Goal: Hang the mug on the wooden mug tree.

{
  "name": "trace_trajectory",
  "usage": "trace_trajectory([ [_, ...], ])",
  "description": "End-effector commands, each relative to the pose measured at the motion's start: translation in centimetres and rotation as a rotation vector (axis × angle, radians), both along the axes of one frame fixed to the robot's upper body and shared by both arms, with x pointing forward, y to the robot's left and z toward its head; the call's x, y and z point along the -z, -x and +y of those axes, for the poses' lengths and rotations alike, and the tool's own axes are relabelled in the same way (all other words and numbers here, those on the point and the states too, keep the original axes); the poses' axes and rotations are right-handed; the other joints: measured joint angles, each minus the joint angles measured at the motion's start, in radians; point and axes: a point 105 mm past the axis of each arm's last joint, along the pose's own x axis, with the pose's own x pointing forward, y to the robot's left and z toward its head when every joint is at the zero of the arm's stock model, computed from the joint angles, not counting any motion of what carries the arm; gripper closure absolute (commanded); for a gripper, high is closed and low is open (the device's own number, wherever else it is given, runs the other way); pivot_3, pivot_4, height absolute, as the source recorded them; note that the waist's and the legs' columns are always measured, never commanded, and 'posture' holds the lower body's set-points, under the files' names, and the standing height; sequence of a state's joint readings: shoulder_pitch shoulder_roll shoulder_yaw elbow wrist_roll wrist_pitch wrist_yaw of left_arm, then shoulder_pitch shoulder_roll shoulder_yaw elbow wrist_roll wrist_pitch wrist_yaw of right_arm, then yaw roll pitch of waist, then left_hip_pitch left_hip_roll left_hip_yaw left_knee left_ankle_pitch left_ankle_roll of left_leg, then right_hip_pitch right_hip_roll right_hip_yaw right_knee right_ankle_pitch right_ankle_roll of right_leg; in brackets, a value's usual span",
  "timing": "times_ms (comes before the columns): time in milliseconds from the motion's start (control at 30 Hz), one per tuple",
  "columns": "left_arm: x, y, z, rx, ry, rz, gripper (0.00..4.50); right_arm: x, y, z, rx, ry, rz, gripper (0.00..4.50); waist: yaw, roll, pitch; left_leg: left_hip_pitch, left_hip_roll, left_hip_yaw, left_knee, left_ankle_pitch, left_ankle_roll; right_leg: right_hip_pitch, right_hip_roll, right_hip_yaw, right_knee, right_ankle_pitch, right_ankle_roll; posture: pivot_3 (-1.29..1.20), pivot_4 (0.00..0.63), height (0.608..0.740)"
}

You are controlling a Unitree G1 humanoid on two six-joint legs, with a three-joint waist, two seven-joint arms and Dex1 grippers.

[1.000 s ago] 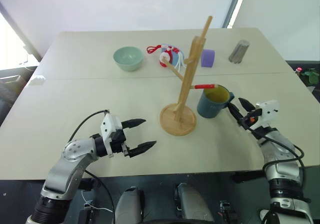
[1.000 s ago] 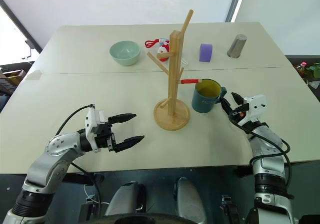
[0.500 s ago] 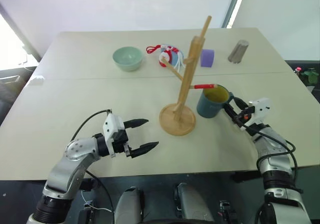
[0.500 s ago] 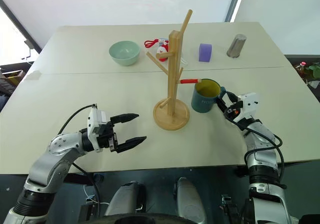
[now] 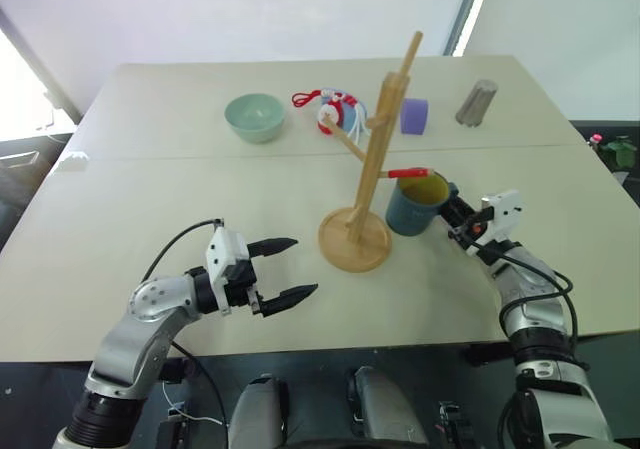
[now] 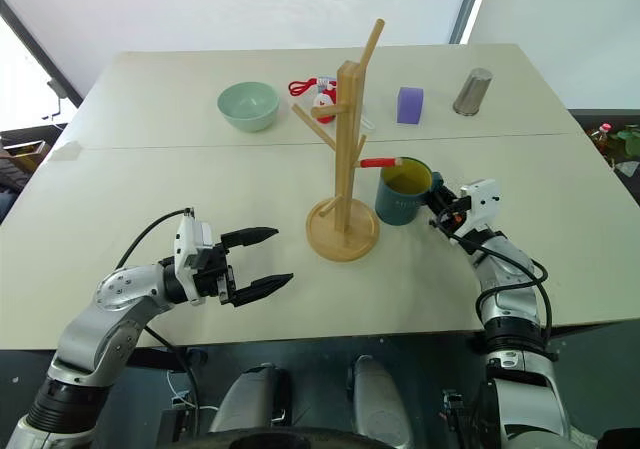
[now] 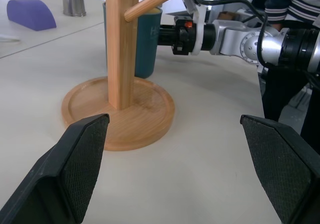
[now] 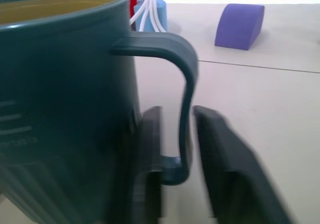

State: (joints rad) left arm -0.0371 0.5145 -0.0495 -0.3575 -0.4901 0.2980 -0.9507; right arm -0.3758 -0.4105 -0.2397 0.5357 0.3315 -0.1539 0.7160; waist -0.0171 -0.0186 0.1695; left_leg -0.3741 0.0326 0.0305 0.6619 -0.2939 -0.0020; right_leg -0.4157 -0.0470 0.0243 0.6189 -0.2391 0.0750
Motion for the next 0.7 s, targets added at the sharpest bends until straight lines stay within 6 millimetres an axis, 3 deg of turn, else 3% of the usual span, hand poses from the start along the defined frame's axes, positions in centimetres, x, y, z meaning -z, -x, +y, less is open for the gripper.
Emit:
trace_trajectory([
  [33,-0.8,0.3,-0.3,0.013,0.005,-0.044,0.00,-1.7,-0.3,0.7,-0.035,-0.027,-0.057,4.47,0.000,0.000,0.000,0.000,0.000,0.000,0.000,0.000,0.000,0.000,0.000,0.000,0.000,0.000,0.000,0.00,0.150,0.740],
  [267,-0.9,0.1,-0.3,0.005,0.003,-0.052,0.00,-2.5,0.9,0.8,-0.043,0.060,-0.092,4.47,0.001,0.000,0.000,0.000,0.000,0.000,0.000,0.000,0.000,0.000,0.000,0.000,0.000,0.000,0.000,0.00,0.150,0.740],
  [533,-1.0,-0.6,0.0,-0.006,0.002,-0.063,0.00,-5.9,6.6,-0.2,-0.101,0.444,-0.174,4.47,0.005,0.002,0.001,-0.001,-0.001,0.000,0.000,0.000,0.000,0.001,-0.002,0.000,-0.001,0.000,0.000,0.00,0.150,0.740],
  [700,-0.9,-1.0,-0.4,0.032,0.004,-0.062,0.00,-8.8,9.6,2.2,-0.259,0.589,-0.194,4.47,0.001,0.002,0.001,0.001,0.000,0.000,0.001,0.000,0.000,0.000,0.001,0.000,0.000,0.000,0.000,0.00,0.150,0.740],
])
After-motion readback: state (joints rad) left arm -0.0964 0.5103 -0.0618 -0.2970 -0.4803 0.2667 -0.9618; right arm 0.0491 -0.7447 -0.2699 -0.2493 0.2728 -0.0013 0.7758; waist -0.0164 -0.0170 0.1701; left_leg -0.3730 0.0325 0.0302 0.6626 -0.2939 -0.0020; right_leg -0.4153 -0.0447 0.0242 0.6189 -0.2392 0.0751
